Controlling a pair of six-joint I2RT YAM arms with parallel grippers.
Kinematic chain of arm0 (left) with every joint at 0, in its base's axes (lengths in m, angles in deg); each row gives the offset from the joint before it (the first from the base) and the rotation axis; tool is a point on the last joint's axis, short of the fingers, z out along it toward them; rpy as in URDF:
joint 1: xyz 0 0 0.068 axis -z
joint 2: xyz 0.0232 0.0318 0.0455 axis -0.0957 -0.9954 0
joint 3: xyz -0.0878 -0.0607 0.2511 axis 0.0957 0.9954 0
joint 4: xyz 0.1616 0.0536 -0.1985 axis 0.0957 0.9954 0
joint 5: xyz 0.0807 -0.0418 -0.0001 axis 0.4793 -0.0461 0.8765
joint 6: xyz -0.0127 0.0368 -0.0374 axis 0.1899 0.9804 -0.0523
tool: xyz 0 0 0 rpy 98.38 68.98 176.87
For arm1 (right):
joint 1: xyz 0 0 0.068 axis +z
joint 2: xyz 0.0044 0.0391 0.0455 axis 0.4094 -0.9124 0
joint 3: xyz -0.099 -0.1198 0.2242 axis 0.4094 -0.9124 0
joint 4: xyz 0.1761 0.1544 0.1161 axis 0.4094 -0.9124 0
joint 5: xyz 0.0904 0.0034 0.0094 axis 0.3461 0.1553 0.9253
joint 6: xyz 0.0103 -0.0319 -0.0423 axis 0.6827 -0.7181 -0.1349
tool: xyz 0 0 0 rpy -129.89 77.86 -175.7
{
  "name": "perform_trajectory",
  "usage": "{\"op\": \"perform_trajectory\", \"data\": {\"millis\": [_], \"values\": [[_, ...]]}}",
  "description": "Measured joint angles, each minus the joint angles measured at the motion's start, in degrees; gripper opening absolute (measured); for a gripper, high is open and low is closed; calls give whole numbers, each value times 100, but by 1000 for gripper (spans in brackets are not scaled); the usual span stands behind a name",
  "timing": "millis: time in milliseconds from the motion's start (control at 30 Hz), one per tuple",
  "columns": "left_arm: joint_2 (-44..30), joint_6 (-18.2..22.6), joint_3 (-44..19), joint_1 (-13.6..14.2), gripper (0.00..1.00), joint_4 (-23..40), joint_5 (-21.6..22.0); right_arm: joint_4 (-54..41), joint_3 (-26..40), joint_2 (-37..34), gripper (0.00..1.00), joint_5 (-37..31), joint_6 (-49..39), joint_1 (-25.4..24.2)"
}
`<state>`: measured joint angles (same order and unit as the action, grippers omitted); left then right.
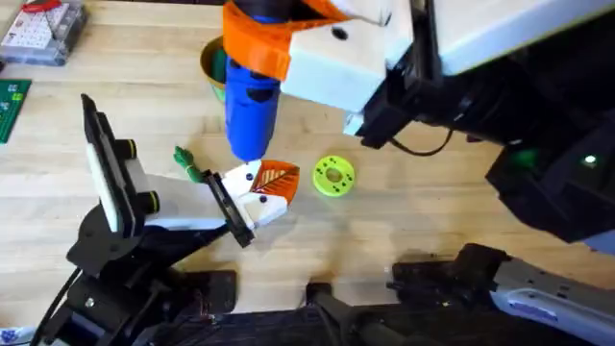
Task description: Pick up the gripper from the table and insert it into the empty holder that is missing its gripper. Then pick up a screw, insert it into the mounting hole, and use the screwdriver to tighten it. Finally, clean up the table by picking up the vegetable and placing it into the bucket.
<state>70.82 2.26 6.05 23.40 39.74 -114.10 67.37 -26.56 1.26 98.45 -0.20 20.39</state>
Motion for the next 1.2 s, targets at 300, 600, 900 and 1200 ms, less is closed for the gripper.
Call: {"op": "perform_trajectory", "data": {"millis": [300, 600, 900, 1200], "values": [[0, 0, 0, 1, 10, 0, 0, 698, -518, -167, 42, 236, 376, -215], [0, 0, 0, 0, 10, 0, 0, 1184, -522, -577, 41, 541, 1212, -280], [0, 0, 0, 0, 10, 0, 0, 1600, -522, -858, 41, 957, 1460, -282], [0, 0, 0, 0, 10, 0, 0, 1663, -522, -879, 41, 1401, 1174, -586]]}}
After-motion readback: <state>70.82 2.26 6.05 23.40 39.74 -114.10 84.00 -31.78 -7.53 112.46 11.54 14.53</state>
